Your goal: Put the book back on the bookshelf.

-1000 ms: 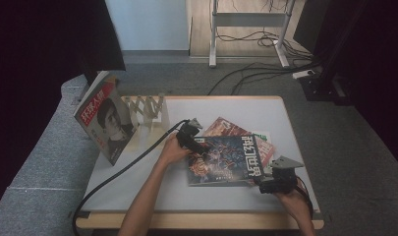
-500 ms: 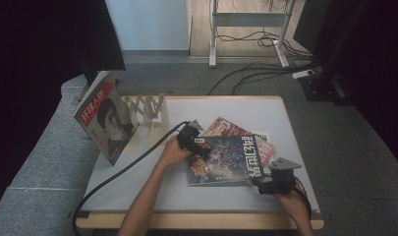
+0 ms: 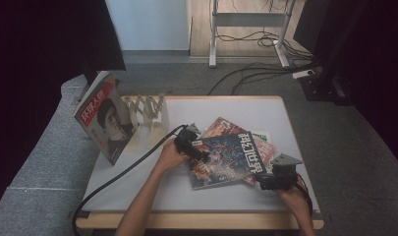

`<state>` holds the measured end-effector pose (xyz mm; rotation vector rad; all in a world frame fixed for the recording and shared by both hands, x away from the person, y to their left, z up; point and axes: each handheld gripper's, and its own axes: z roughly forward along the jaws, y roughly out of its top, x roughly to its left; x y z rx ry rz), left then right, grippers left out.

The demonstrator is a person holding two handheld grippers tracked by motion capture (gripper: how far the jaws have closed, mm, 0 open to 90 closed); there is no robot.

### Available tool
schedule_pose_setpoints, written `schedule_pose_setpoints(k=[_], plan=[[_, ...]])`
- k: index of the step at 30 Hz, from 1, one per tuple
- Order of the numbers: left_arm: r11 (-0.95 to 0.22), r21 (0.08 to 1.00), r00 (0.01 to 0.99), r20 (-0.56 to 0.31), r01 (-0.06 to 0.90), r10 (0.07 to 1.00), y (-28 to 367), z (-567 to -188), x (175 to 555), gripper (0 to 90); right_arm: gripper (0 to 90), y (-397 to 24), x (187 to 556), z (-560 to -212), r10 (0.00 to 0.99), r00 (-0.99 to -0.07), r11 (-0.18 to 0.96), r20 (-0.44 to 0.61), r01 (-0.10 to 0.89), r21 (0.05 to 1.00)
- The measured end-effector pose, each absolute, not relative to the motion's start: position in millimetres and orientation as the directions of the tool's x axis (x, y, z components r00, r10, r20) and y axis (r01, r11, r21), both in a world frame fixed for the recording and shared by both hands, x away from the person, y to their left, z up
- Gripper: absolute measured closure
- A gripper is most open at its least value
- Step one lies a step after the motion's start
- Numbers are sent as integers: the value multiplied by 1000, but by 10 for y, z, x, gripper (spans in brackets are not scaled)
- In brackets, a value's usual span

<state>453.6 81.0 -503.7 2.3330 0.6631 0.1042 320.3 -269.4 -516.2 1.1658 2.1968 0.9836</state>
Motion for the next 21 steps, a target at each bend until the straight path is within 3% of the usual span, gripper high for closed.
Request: schedule_pose_setpoints(k=[21], plan=[[-626,642,854,-90,443,512,907,-5052,4251,0,0,-2825,3482,-5164,861,-507,345,-23,551,759]])
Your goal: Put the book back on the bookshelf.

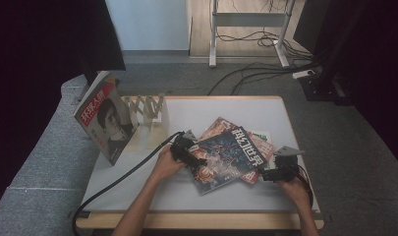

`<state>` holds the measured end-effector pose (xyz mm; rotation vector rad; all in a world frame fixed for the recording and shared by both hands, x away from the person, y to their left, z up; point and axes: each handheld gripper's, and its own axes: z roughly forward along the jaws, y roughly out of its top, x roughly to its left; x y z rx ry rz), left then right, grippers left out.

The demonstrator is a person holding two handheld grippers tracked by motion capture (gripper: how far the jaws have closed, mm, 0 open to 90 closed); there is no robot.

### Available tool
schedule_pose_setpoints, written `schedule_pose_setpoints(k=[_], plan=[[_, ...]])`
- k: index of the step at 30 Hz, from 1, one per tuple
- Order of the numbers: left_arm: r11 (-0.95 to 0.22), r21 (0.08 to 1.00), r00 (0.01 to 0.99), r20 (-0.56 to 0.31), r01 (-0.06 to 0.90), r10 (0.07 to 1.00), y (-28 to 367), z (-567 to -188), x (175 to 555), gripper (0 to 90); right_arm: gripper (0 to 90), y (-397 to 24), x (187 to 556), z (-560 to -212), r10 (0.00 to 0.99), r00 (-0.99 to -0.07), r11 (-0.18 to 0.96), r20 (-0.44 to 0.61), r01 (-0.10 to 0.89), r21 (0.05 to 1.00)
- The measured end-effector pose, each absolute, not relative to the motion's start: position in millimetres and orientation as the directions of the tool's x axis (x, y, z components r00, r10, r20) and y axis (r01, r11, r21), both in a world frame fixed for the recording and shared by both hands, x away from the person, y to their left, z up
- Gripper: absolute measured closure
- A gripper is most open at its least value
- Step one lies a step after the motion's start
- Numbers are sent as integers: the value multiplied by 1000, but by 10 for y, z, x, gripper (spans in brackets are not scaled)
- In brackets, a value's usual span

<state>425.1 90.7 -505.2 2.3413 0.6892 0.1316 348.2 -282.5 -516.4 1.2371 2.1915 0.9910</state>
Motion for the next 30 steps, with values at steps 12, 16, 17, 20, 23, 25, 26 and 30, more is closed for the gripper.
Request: schedule_pose_setpoints(k=[12,16,17,20,23,25,26,30], plan=[[-630,638,854,-87,443,513,940,-5069,4060,0,0,-2851,3634,-5152,879,-474,338,-41,560,756],[-638,629,854,-86,445,512,935,-5070,4007,0,0,-2851,3678,-5148,884,-465,335,-45,565,754],[-639,627,855,-85,446,512,933,-5069,3993,0,0,-2851,3687,-5147,885,-464,336,-46,566,753],[-639,628,856,-87,444,510,941,-5074,3949,0,0,-2854,3708,-5143,887,-459,334,-47,570,751],[-637,632,858,-86,440,507,949,-5082,3895,0,0,-2856,3730,-5140,889,-455,335,-50,571,750],[-641,633,861,-81,434,503,951,-5087,3857,0,0,-2857,3743,-5136,890,-452,335,-53,572,749],[-643,633,863,-80,431,500,953,-5089,3840,0,0,-2858,3752,-5134,891,-450,335,-54,573,748],[-656,628,869,-70,420,490,939,-5092,3777,0,0,-2860,3787,-5126,894,-444,336,-59,577,745]])
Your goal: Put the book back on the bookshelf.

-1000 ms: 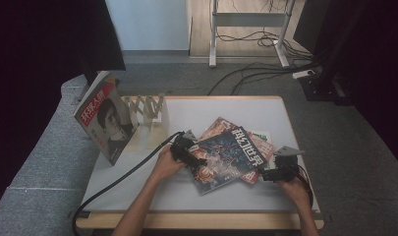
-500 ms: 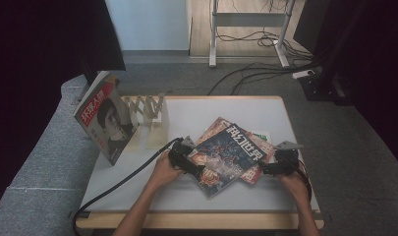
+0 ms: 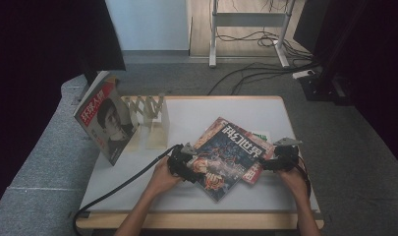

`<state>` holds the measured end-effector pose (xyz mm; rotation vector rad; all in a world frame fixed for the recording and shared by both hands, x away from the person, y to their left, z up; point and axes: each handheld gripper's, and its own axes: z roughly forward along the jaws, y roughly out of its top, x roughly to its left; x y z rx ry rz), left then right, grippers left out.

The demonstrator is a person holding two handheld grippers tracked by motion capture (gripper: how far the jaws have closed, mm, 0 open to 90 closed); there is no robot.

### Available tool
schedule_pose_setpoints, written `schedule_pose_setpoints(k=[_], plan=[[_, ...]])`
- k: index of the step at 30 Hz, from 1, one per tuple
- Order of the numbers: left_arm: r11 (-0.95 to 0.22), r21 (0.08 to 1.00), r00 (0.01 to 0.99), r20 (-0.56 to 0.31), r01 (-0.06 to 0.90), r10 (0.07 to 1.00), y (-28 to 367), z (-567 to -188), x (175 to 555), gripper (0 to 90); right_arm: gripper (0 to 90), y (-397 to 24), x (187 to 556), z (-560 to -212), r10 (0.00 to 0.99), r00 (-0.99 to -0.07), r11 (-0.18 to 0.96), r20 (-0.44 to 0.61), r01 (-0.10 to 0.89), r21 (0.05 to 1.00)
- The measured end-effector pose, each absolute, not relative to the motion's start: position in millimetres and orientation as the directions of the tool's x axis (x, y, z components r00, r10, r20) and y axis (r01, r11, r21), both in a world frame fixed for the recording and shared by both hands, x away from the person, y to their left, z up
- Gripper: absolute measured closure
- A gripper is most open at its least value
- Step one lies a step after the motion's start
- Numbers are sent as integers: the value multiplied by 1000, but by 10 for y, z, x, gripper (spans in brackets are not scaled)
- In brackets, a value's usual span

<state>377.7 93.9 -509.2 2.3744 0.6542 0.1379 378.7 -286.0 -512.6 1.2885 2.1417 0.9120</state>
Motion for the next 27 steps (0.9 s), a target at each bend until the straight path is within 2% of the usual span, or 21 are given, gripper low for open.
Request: schedule_pose_setpoints(k=[10,19,27], plan=[[-685,615,886,-50,391,461,903,-5087,3620,0,9,-2859,3908,-5110,905,-422,328,-65,591,737],[-675,636,901,-73,373,428,1028,-5156,3547,5,22,-2843,3905,-5118,902,-429,323,-52,589,741],[-662,669,907,-43,338,419,1207,-5132,3477,170,22,-2840,3882,-5125,900,-434,321,-45,587,743]])
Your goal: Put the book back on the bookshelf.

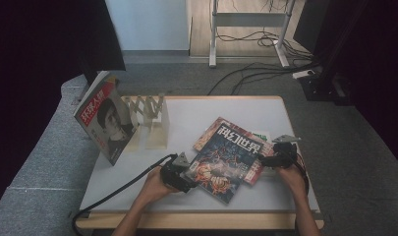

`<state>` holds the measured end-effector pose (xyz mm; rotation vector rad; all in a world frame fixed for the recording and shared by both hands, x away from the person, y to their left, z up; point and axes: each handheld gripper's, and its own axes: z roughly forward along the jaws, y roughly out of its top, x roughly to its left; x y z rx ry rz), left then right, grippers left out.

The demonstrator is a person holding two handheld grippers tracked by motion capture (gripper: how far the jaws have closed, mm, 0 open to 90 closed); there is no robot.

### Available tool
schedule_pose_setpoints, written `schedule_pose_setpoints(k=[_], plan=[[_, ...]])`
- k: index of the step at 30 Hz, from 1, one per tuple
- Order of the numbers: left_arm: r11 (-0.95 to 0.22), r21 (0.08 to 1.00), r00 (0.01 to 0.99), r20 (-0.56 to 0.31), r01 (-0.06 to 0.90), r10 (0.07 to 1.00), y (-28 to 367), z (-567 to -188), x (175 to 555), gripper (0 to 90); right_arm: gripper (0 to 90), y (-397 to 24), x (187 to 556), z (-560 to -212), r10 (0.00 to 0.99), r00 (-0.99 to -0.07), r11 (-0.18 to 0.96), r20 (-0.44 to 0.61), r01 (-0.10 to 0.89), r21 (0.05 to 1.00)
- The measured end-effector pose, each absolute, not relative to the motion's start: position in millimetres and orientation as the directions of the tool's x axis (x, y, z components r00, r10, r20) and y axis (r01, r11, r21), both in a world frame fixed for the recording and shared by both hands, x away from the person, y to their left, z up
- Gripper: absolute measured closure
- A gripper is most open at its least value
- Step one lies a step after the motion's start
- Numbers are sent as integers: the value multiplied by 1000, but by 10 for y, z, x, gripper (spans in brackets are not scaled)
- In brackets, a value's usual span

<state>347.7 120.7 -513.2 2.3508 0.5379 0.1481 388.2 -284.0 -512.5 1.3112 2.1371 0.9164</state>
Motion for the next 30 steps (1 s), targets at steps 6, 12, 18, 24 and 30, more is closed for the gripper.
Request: schedule_pose_setpoints(k=[6,12,18,24,30], plan=[[-661,679,907,-16,319,421,1311,-5130,3432,301,23,-2828,3853,-5129,896,-441,321,-39,587,744],[-659,685,906,-3,310,424,1395,-5143,3405,431,24,-2825,3821,-5128,892,-451,325,-34,586,742],[-671,674,905,11,308,425,1384,-5147,3401,452,26,-2831,3796,-5126,889,-458,328,-31,586,741],[-673,673,901,21,307,432,1357,-5155,3382,453,32,-2846,3775,-5124,888,-460,327,-27,587,740],[-657,689,905,4,306,425,1290,-5150,3390,478,36,-2836,3753,-5113,884,-467,339,-36,584,738]])
